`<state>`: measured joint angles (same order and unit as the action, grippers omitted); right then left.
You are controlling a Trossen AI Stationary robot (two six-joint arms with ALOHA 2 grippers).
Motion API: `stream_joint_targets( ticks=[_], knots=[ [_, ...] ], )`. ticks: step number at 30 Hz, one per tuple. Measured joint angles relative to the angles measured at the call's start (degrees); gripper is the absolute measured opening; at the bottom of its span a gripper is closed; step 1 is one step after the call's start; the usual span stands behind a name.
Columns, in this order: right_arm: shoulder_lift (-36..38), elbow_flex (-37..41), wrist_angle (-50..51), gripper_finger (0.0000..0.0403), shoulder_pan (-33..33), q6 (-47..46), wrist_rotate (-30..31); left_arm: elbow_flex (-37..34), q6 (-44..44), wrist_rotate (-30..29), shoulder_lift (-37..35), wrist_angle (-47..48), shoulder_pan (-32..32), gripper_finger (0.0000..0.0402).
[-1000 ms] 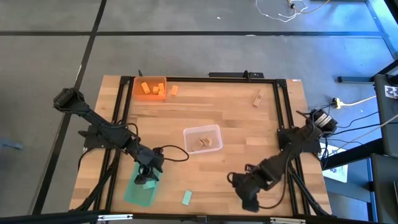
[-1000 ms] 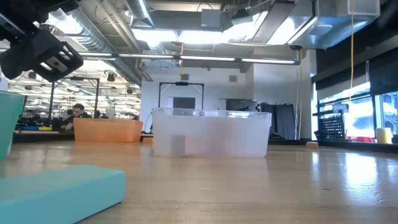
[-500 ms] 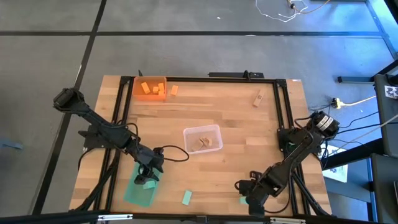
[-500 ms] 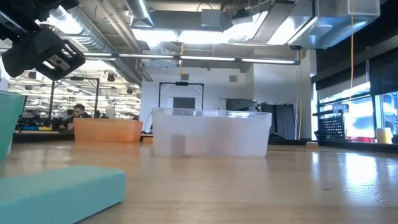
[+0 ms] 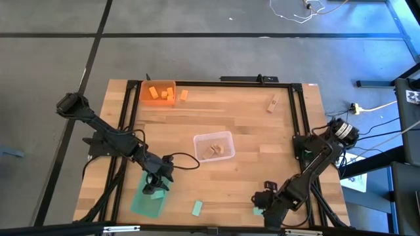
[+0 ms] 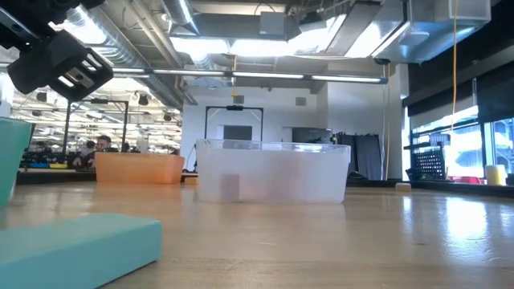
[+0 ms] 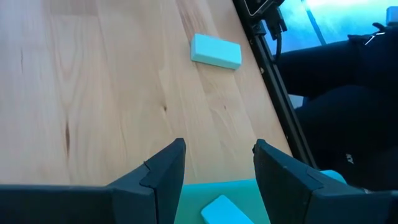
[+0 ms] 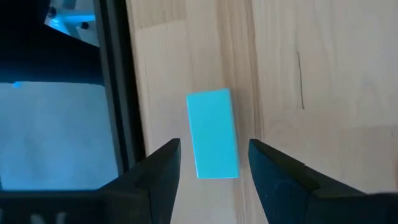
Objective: Sort & place blocks by color
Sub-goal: Put the blue block into the green bin
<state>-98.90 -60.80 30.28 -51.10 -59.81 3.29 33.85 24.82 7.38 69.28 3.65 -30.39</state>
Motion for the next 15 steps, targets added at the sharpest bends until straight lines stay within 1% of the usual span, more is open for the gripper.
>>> stream_joint_targets(
  ticks=[8, 15],
  knots=[
    [-5.07, 0.0, -1.35, 0.0189, -0.16, 0.08, -0.22, 0.0, 0.0, -0.46, 0.02, -0.32, 0.0, 0.0178],
    [-7.56, -0.33, -3.57, 0.0189, -0.15, 1.6, -0.37, 0.0, 0.09, -0.48, 0.01, -0.32, 0.0, 0.0178]
  ],
)
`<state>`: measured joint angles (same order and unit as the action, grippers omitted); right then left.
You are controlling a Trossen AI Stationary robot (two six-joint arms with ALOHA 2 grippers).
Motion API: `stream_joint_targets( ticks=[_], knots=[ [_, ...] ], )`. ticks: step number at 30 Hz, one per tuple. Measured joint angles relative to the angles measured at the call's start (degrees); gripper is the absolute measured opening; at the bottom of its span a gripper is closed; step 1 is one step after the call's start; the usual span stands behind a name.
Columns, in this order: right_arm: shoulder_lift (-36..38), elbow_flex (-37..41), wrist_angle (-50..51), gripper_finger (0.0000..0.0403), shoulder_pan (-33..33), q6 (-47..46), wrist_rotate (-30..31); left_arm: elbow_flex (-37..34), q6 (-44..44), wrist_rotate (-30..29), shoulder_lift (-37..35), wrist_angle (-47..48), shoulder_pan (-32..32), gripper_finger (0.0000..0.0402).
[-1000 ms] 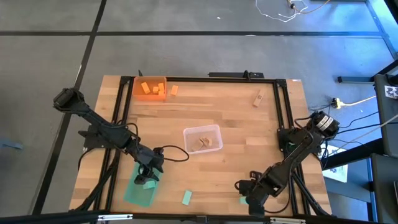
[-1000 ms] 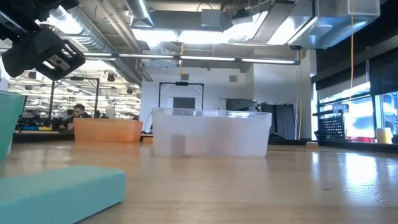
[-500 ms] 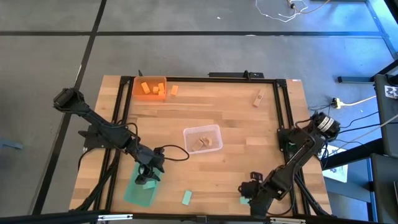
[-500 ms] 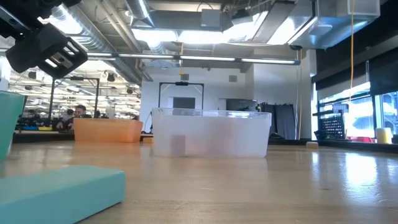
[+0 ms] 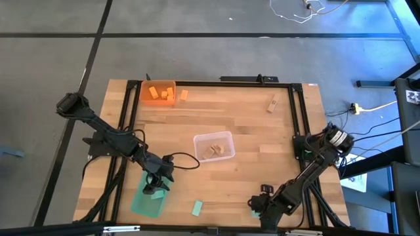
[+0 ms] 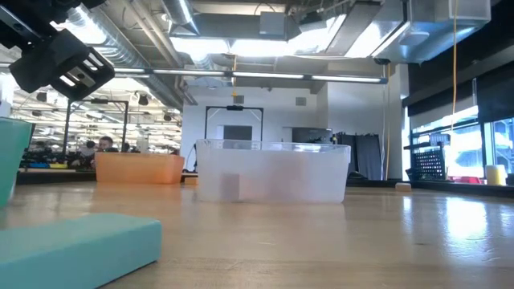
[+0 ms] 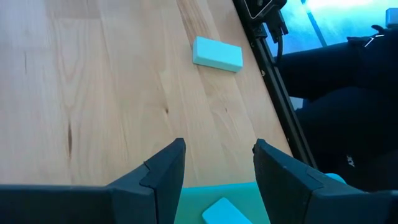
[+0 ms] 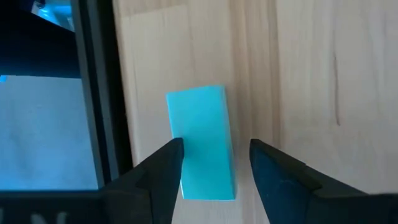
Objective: Sort & place blocks by color
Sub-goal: Put the blue block into the green bin
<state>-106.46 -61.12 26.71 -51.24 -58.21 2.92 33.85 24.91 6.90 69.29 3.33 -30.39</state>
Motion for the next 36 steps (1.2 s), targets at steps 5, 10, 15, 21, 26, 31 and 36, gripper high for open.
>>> stream_joint_targets(
  ticks=[5, 10, 15, 21, 26, 31, 36],
  knots=[
    [-0.17, -0.84, -0.39, 0.0189, 0.0, 2.16, 0.03, 0.0, 0.02, -0.04, 0.01, 0.0, 0.0, 0.0178],
    [-0.5, -3.17, 2.67, 0.0189, 0.0, 3.21, 0.53, 0.0, 0.0, -0.05, 0.01, 0.0, 0.0, 0.0178],
    [-0.46, -3.43, 5.0, 0.0189, 0.02, 1.56, 0.53, 0.0, 0.0, -0.04, -0.01, 0.0, 0.0, 0.0178],
    [-0.26, -3.5, 8.49, 0.0189, 1.26, 2.68, 3.94, 0.0, 0.0, -0.03, 0.01, 0.02, 0.0, 0.0178],
    [-0.24, -3.52, 11.53, 0.0189, 3.72, 6.0, 6.51, 0.0, 0.0, -0.02, 0.01, 0.04, 0.0, 0.0178],
    [-0.15, -4.5, 12.65, 0.0189, 5.91, 11.42, 6.73, 0.0, 0.02, -0.02, 0.01, 0.04, 0.0, 0.0178],
    [1.18, -8.58, 15.83, 0.0189, 6.6, 15.07, 9.99, 0.0, 0.02, 0.0, 0.01, 0.04, 0.01, 0.0178]
  ],
)
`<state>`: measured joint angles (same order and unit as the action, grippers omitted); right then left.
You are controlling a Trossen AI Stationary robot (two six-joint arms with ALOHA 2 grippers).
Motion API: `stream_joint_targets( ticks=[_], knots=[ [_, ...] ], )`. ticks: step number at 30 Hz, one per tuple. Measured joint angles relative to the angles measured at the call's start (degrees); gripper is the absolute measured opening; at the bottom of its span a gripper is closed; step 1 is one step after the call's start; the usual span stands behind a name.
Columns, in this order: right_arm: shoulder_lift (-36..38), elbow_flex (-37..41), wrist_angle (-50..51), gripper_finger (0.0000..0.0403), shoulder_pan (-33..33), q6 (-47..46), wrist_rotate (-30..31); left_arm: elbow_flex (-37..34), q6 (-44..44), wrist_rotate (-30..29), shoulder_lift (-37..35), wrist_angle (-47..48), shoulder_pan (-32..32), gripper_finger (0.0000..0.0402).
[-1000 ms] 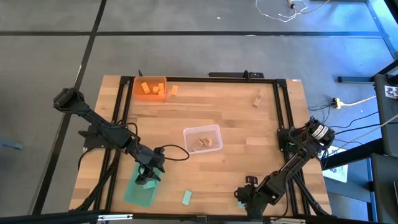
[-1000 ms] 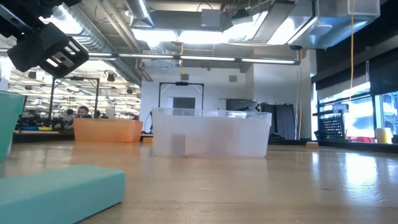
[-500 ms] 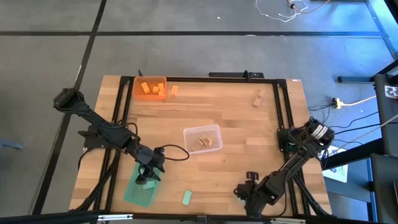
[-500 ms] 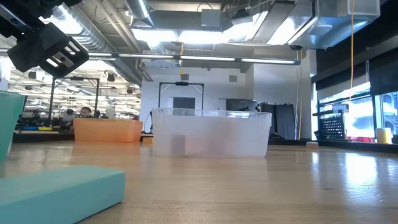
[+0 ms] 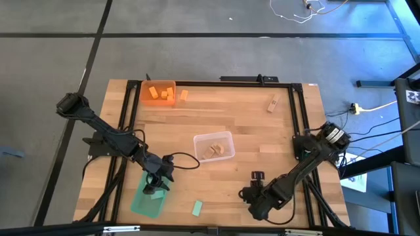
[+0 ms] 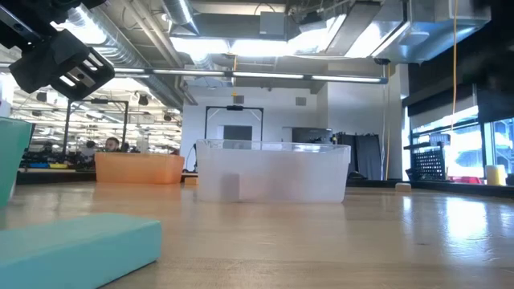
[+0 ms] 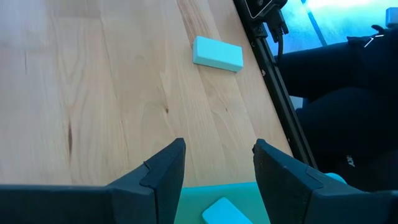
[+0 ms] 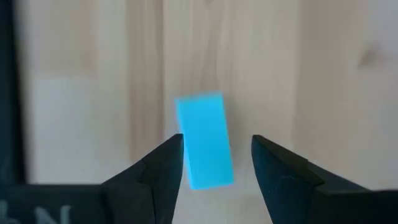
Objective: Sort & place blocks by color
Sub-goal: Put the blue block into the green bin
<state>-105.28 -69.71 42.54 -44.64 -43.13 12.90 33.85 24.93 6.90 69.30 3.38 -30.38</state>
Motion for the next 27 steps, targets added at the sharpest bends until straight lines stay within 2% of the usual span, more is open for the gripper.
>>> stream_joint_targets(
  ticks=[7, 13, 20, 27],
  knots=[
    [0.79, -1.0, 0.72, 0.0189, -1.66, -4.44, -0.9, 0.0, 0.0, 0.15, 0.0, 0.04, -0.01, 0.0178],
    [0.81, 1.42, -0.05, 0.0189, -2.88, -9.09, -0.47, 0.0, -0.02, 0.19, 0.0, 0.15, -0.01, 0.0178],
    [0.81, 5.65, -2.13, 0.0189, -2.78, -9.14, 0.59, 0.0, 0.0, 0.22, 0.0, 0.15, -0.01, 0.0178],
    [0.83, 9.46, -8.71, 0.0189, -2.75, -9.05, 0.6, 0.0, 0.0, 0.22, 0.0, 0.15, -0.01, 0.0178]
  ],
)
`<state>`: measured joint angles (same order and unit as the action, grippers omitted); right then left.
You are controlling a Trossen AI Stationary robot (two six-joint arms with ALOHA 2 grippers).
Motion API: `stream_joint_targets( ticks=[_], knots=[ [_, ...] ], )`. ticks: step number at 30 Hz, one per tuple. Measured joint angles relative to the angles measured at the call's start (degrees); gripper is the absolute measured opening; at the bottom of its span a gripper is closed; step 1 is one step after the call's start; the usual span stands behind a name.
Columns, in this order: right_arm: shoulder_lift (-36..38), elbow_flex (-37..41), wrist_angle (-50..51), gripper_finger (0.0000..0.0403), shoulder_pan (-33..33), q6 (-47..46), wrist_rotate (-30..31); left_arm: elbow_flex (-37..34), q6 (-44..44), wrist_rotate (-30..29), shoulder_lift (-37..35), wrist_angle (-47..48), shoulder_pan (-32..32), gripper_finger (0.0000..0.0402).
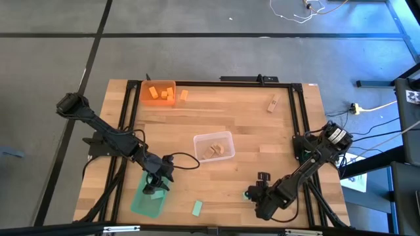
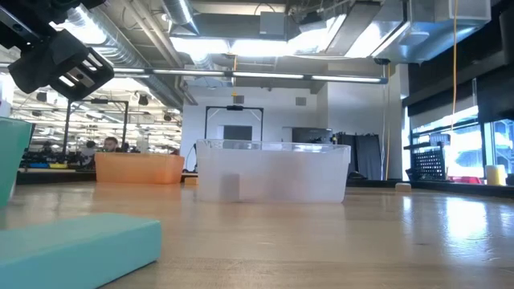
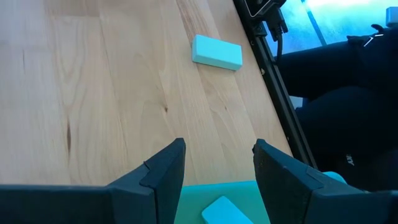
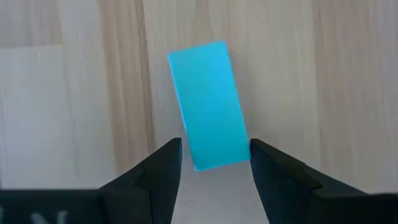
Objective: Sort & place blocks by color
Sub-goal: Put the blue block into the green bin
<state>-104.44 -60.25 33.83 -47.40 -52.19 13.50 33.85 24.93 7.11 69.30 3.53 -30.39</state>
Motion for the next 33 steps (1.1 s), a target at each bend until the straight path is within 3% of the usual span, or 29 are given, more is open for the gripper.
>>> stream_joint_targets(
  ticks=[9, 15, 28, 33],
  knots=[
    [0.68, 5.35, -7.96, 0.0189, -0.04, -0.97, 1.35, 0.0, 0.0, 0.0, 0.0, 0.0, 0.0, 0.0178],
    [0.47, 5.44, -8.78, 0.0189, -0.07, -5.12, 3.22, 0.0, 0.02, 0.0, 0.0, 0.12, 0.0, 0.0178],
    [0.24, 5.44, -9.41, 0.0189, -0.07, -4.74, 5.35, 0.0, 0.02, -0.02, 0.0, 0.26, 0.0, 0.0178],
    [0.24, 5.48, -9.32, 0.0163, -0.07, -4.75, 5.61, 0.0, 0.03, -0.02, 0.0, 0.26, 0.0, 0.0178]
  ],
)
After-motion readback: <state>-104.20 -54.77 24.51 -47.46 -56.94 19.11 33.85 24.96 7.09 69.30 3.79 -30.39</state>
